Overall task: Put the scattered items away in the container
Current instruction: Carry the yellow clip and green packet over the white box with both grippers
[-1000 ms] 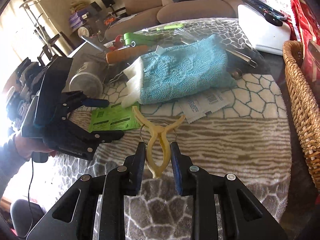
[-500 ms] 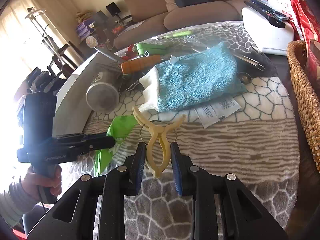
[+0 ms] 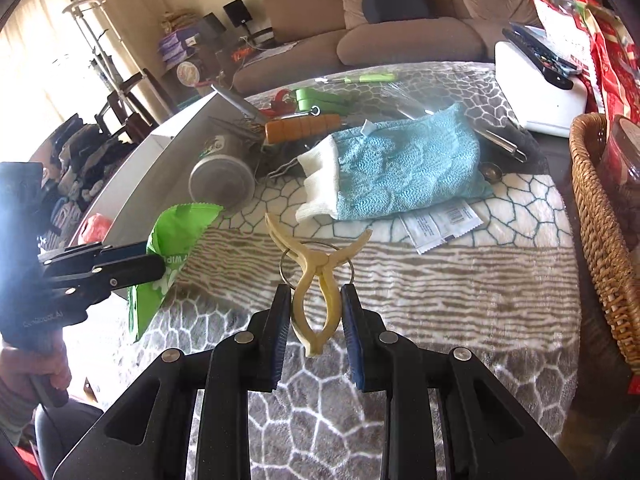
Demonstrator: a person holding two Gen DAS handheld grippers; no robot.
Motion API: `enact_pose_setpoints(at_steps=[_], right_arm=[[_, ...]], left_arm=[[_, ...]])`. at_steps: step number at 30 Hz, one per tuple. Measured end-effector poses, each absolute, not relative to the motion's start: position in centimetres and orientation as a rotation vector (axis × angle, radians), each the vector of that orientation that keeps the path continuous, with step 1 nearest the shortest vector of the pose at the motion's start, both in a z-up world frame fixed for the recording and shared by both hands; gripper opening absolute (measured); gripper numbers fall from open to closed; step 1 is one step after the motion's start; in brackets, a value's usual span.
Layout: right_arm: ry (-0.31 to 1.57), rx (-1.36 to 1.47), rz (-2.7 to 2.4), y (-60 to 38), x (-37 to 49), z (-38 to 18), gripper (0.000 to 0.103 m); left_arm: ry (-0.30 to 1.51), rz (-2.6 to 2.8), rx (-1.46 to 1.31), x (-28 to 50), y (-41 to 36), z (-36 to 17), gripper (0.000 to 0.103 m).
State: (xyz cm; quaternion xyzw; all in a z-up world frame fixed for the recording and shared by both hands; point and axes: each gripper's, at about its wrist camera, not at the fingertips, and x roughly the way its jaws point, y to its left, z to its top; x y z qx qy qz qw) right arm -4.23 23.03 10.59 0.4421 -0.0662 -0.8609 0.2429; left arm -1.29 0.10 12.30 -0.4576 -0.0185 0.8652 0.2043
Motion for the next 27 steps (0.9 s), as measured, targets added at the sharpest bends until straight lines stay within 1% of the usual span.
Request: enact_pose_setpoints(at_steps=[6, 9, 13, 17, 20, 27], right_arm=[[-0.253, 1.189, -2.307, 20.3, -3.0, 12.7, 0.025], [-0.215, 1.176, -2.285, 17.4, -2.7, 14.7, 0.025], [-0.185, 1.129, -2.251, 12.7, -2.9, 18.0, 0.025], [-0.154, 1.088, -2.202, 6.9, -3.3, 20.0, 0.025], [-0.099, 1.093, -2.162, 1.9, -3.9, 19.9, 0.025], [-0.027, 1.166, -2.06, -7.7, -5.8, 16.9, 0.025]], left_arm=[[-0.101, 2.479, -1.212, 0.0, -2.3, 15.8, 0.025], [-0.133, 2.509, -1.178, 0.6, -4.6, 17.1, 0.025], [-0.174, 2.579, -1.157, 1.1, -10.0, 18.7, 0.026], [-0.229, 2.658, -1.199, 1.2, -17.3, 18.8, 0.026], [-0.272, 2.729, -1.219, 1.6, -22.6, 18.7, 0.026], [-0.439, 2.845, -1.214, 3.5, -32.6, 18.0, 0.026]])
